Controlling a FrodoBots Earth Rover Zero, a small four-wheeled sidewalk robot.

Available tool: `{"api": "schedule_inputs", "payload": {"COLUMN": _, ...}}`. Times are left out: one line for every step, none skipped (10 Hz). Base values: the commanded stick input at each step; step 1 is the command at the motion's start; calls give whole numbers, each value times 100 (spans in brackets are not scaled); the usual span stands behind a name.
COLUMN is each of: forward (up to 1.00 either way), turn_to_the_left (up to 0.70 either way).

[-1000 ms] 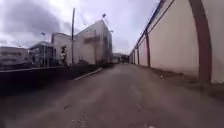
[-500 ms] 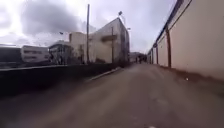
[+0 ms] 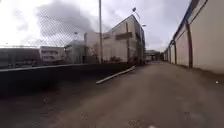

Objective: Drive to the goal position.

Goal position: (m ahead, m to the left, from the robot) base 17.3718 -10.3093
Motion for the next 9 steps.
{"api": "schedule_inputs", "payload": {"forward": 70, "turn_to_the_left": -23}}
{"api": "schedule_inputs", "payload": {"forward": 70, "turn_to_the_left": -2}}
{"api": "schedule_inputs", "payload": {"forward": 70, "turn_to_the_left": 11}}
{"api": "schedule_inputs", "payload": {"forward": 70, "turn_to_the_left": 2}}
{"api": "schedule_inputs", "payload": {"forward": 70, "turn_to_the_left": -11}}
{"api": "schedule_inputs", "payload": {"forward": 70, "turn_to_the_left": -23}}
{"api": "schedule_inputs", "payload": {"forward": 70, "turn_to_the_left": -33}}
{"api": "schedule_inputs", "payload": {"forward": 70, "turn_to_the_left": -35}}
{"api": "schedule_inputs", "payload": {"forward": 70, "turn_to_the_left": -35}}
